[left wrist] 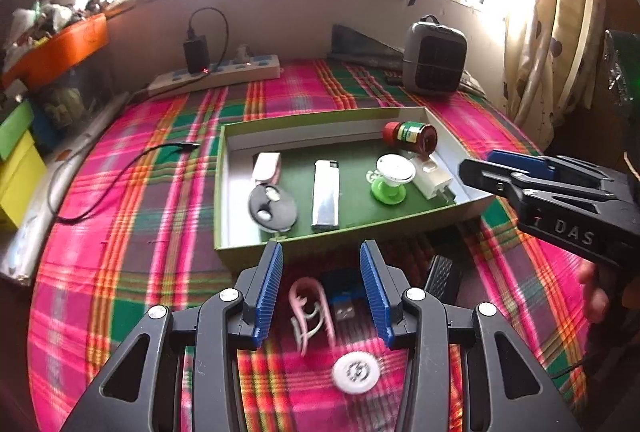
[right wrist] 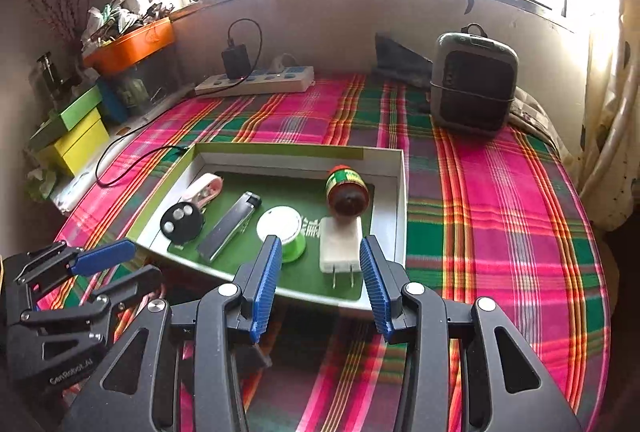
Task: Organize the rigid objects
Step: 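Withdraw both tools from the box toward the remaining items on the cloth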
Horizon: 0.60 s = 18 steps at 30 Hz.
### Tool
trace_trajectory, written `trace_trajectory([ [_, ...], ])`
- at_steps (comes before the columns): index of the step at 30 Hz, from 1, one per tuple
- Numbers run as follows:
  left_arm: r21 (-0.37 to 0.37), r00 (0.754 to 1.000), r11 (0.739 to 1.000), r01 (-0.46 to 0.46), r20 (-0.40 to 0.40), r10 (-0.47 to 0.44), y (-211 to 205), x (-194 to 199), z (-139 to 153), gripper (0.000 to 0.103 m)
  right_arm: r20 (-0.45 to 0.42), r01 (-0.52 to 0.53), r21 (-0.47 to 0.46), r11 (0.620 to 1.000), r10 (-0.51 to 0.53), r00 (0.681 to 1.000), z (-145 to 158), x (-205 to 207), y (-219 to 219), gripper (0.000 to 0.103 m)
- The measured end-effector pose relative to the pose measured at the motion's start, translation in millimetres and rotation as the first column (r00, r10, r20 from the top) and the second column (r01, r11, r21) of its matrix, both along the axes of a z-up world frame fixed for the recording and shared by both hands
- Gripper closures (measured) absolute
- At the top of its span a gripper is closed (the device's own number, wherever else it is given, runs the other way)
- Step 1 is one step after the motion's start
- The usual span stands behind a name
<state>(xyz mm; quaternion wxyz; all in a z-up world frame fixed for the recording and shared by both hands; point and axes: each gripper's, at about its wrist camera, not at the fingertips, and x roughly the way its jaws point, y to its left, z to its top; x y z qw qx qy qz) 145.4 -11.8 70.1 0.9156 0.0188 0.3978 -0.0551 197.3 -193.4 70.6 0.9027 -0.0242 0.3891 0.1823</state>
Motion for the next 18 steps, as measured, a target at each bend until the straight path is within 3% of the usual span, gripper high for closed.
trace_trajectory([
  [18, -0.087, 0.999, 0.995, -0.04, -0.02, 0.039, 36, -42, -11, 0.061, -0.038, 0.023, 0.023, 0.999, -0.022, 0.999, -16, -54, 7, 0.06],
])
